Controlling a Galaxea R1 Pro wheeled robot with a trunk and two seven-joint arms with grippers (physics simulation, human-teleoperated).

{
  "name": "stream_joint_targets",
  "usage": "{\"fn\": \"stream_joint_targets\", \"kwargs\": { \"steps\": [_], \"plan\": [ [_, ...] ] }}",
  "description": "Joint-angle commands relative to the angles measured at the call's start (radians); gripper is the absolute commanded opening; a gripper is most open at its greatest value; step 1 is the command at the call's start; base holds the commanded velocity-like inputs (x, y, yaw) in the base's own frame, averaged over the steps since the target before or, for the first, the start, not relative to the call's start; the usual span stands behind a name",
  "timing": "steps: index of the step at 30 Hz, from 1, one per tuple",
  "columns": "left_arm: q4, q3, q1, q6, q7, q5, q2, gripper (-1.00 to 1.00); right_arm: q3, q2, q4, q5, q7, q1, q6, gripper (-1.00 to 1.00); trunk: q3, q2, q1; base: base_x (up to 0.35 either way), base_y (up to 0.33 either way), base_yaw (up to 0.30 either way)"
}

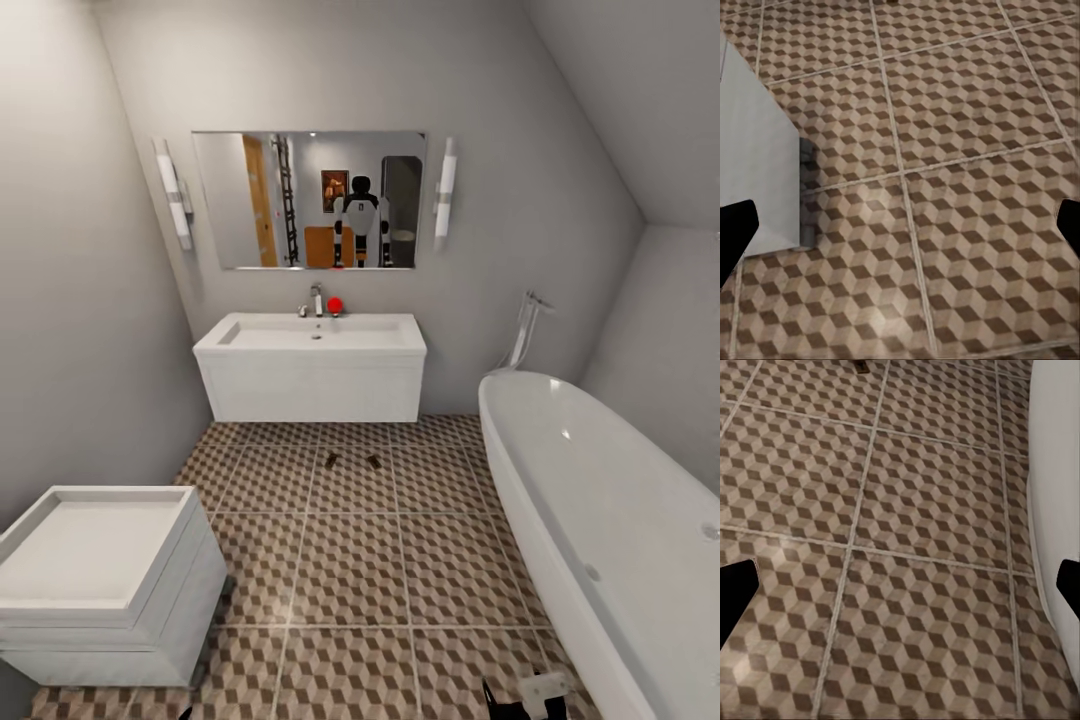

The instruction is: Take the four mousetraps from the cabinet in the bathroom and place them on the bathroom floor. Make sure all four end up on the same floor surface, and ensure that at least two of them are either under or directly next to the same bathroom sink.

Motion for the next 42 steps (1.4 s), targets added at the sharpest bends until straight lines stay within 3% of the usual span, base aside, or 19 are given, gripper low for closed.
{"fn": "stream_joint_targets", "kwargs": {
  "steps": [1, 11, 18, 42],
  "plan": [
    [0.003, -0.009, -0.001, -0.005, 0.0, 0.01, -0.001, 1.0, 0.009, 0.0, 0.001, -0.01, -0.001, -0.001, -0.003, 1.0, -0.002, -0.002, 0.0, -0.332, 0.0, 0.0],
    [0.003, -0.009, 0.0, -0.005, 0.0, 0.01, -0.001, 1.0, 0.009, 0.0, 0.001, -0.01, -0.001, -0.001, -0.003, 1.0, -0.002, -0.002, 0.0, -0.323, 0.0, 0.0],
    [0.003, -0.009, 0.0, -0.005, 0.0, 0.01, -0.002, 1.0, 0.009, 0.001, 0.001, -0.01, -0.002, -0.001, -0.003, 1.0, -0.002, -0.002, 0.0, -0.087, 0.0, 0.045],
    [0.003, -0.009, 0.0, -0.005, 0.0, 0.01, -0.002, 1.0, 0.009, 0.002, 0.001, -0.01, -0.003, -0.001, -0.003, 1.0, -0.002, -0.002, 0.0, -0.003, 0.0, 0.272]
  ]
}}
